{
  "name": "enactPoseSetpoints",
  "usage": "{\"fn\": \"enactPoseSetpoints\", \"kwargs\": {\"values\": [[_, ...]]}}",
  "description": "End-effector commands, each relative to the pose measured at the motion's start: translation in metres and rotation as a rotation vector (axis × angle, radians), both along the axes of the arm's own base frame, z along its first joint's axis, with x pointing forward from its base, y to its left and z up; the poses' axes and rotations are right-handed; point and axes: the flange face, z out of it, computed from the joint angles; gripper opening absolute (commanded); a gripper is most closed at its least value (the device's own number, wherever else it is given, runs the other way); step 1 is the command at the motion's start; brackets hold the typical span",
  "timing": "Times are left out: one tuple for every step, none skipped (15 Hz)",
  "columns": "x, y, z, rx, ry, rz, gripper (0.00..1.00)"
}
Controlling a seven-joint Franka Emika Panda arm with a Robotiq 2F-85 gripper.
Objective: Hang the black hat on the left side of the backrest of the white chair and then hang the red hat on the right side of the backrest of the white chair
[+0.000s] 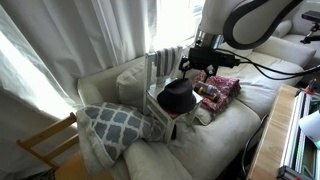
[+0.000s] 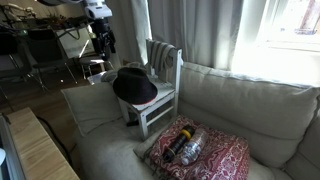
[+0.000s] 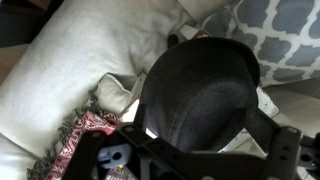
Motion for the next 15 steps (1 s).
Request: {"fn": "enactPoseSetpoints", "kwargs": {"values": [[0.014, 0.009, -0.038, 0.022, -0.038, -0.014, 1.0], [0.016, 0.01, -0.046, 0.019, -0.058, 0.005, 1.0], [0.018, 0.01, -0.054, 0.017, -0.067, 0.011, 1.0], [0.021, 0.009, -0.06, 0.01, -0.077, 0.017, 1.0], [0.013, 0.006, -0.043, 0.022, -0.059, 0.013, 1.0], [0.015, 0.005, -0.051, 0.019, -0.064, 0.017, 1.0], [0.017, 0.005, -0.056, 0.017, -0.063, 0.019, 1.0], [0.018, 0.006, -0.058, 0.015, -0.062, 0.02, 1.0], [0.02, 0.006, -0.059, 0.015, -0.062, 0.021, 1.0], [0.023, -0.005, -0.064, -0.002, -0.054, -0.041, 1.0], [0.026, -0.014, -0.07, -0.005, -0.051, -0.078, 1.0], [0.028, -0.021, -0.073, -0.004, -0.051, -0.102, 1.0], [0.03, -0.029, -0.076, -0.015, -0.055, -0.124, 1.0], [0.031, -0.035, -0.081, -0.019, -0.044, -0.138, 1.0], [0.032, -0.04, -0.085, -0.022, -0.037, -0.149, 1.0]]}}
